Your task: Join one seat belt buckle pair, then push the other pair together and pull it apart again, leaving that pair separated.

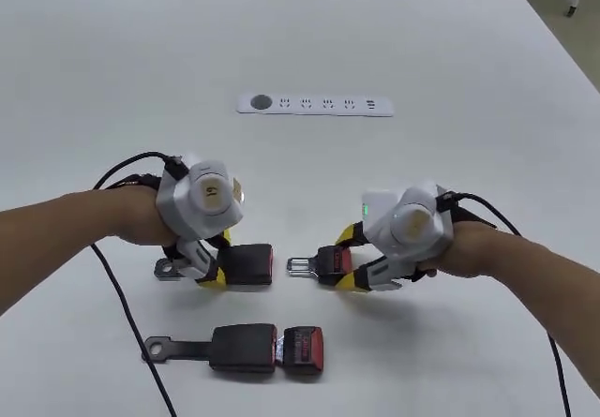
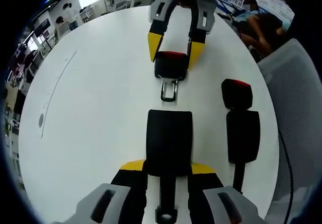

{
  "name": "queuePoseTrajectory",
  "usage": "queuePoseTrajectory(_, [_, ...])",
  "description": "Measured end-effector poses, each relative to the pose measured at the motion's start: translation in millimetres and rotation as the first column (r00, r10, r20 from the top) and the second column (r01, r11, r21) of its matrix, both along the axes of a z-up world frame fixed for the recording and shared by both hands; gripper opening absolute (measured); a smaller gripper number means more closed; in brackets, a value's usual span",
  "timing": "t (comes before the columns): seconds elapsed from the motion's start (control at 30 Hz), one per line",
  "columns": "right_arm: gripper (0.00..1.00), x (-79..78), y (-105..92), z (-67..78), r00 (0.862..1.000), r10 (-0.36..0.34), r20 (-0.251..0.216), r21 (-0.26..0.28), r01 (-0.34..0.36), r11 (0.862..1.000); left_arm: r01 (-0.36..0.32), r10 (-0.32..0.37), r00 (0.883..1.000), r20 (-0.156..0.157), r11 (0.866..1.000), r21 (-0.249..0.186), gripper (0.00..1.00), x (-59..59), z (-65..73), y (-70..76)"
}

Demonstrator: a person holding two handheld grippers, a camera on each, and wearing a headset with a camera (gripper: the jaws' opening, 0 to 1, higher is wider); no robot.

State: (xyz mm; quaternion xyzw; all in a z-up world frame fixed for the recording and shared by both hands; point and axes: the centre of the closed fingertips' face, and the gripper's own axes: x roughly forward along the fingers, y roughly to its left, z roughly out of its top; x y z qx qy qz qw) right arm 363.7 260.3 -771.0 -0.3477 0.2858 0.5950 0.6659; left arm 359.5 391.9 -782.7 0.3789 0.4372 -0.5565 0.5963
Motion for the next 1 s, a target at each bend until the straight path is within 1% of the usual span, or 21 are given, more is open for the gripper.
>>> queuePoseTrajectory(0.43, [0.30,-0.3,20.8,-0.4,1.000,0.022,-0.005,0.009,-0.022,1.000,-0.007,0.007,1.000,0.000,1.000,-0.008,0.31,-0.4,0.7,-0.3])
queuePoseTrajectory(0.6, [0.30,-3.0,27.6,0.3,1.000,0.028,-0.007,0.015,-0.028,1.000,-0.006,0.006,1.000,0.000,1.000,-0.010,0.31,-0.3,0.8,-0.5])
queuePoseTrajectory(0.8, [0.30,-2.5,37.0,0.4,0.999,0.033,-0.009,0.034,-0.033,0.999,-0.010,0.010,1.000,0.000,1.000,-0.020,0.31,-0.3,1.0,-0.4])
queuePoseTrajectory(0.83, [0.30,-1.3,36.2,-0.6,0.999,0.043,0.008,0.020,-0.043,0.999,-0.009,0.009,1.000,0.001,1.000,-0.020,0.31,-0.4,1.1,-0.4])
queuePoseTrajectory(0.9, [0.30,-2.0,36.9,-0.3,0.999,0.036,0.000,0.026,-0.036,0.999,-0.004,0.004,1.000,0.000,1.000,-0.020,0.31,0.0,0.8,-0.4])
queuePoseTrajectory(1.0, [0.29,-1.4,37.1,-1.5,0.999,0.038,0.004,0.024,-0.038,0.999,-0.001,0.001,1.000,-0.001,1.000,-0.023,0.31,-0.1,0.9,-0.5])
